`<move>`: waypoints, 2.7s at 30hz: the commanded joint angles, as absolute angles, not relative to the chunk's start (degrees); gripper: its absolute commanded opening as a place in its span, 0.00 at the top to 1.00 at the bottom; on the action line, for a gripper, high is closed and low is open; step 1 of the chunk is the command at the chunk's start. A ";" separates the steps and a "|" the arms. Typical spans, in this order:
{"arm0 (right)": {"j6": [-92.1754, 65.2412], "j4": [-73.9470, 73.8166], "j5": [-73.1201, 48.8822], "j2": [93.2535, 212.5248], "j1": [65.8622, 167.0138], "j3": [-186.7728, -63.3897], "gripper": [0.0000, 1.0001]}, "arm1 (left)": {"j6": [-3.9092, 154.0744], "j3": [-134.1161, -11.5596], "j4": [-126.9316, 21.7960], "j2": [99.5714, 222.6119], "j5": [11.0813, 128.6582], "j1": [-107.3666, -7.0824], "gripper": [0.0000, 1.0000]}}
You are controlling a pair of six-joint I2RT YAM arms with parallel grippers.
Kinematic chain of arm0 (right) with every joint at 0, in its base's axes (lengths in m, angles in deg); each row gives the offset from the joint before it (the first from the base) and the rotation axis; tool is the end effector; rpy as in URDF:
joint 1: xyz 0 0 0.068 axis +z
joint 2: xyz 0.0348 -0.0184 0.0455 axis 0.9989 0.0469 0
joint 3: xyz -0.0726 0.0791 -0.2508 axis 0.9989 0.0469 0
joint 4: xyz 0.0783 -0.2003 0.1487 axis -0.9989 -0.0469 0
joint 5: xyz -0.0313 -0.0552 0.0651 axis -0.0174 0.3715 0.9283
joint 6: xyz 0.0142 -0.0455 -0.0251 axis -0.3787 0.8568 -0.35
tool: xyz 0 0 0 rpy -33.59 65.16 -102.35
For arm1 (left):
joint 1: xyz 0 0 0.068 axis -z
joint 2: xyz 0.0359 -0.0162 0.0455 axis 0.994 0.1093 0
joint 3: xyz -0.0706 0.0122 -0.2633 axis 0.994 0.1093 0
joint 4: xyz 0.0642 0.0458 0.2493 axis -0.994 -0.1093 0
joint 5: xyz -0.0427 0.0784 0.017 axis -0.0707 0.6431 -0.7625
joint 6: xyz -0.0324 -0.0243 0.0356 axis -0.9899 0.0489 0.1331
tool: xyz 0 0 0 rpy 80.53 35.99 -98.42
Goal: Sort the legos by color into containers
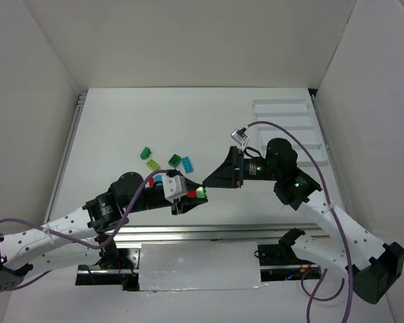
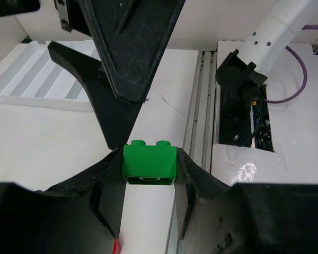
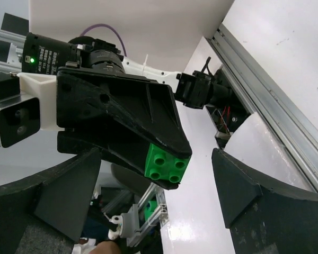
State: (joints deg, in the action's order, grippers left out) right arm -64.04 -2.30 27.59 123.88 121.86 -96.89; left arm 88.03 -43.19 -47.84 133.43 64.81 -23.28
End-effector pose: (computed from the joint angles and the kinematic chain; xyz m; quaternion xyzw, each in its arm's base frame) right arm 0.1532 0.1373 0.3491 -0.1233 0.7271 0.6441 0.2029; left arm 0.0918 -0.1785 0.3494 0.4270 0.5514 -0.4214 0.5797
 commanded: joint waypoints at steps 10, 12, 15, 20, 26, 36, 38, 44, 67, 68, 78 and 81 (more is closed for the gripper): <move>-64.83 -1.41 24.01 125.07 127.47 -96.65 0.29 | 90.44 -45.23 -39.91 132.88 62.84 -23.08 1.00; -65.36 0.35 24.62 125.16 129.05 -96.56 0.37 | 90.44 -45.49 -39.91 133.32 62.84 -23.08 1.00; -65.01 0.35 24.01 125.51 130.46 -97.61 0.54 | 90.71 -46.28 -40.43 134.11 62.75 -23.08 1.00; -63.44 -1.48 20.24 124.54 130.73 -97.70 1.00 | 90.71 -47.25 -41.48 134.64 62.48 -23.08 0.83; -57.46 -6.40 12.87 126.30 127.31 -97.96 1.00 | 87.63 -47.77 -44.55 133.94 74.04 -23.08 0.00; -48.58 -19.05 -17.19 140.49 106.74 -105.57 1.00 | 66.99 -55.93 -66.93 133.58 119.22 -23.25 0.00; -47.79 -24.50 -24.47 146.31 103.59 -110.42 1.00 | 61.39 -58.14 -72.31 134.20 122.41 -23.34 0.01; -47.70 -31.90 -35.15 169.86 94.80 -128.52 1.00 | 58.80 -64.38 -87.27 133.68 118.13 -23.87 0.01; -42.78 -37.80 -39.10 189.86 89.95 -146.67 0.84 | 63.28 -52.79 -91.23 126.20 112.85 -24.13 0.00; -42.78 -36.83 -39.10 189.41 89.86 -145.96 0.80 | 63.37 -52.87 -91.15 126.29 112.76 -24.13 0.01; -42.07 -37.18 -38.22 189.50 89.68 -145.95 0.25 | 63.72 -52.61 -90.97 126.20 112.14 -24.22 0.01; -41.72 -37.08 -37.87 187.04 89.86 -145.42 0.20 | 63.37 -52.61 -90.97 126.20 112.58 -24.13 0.00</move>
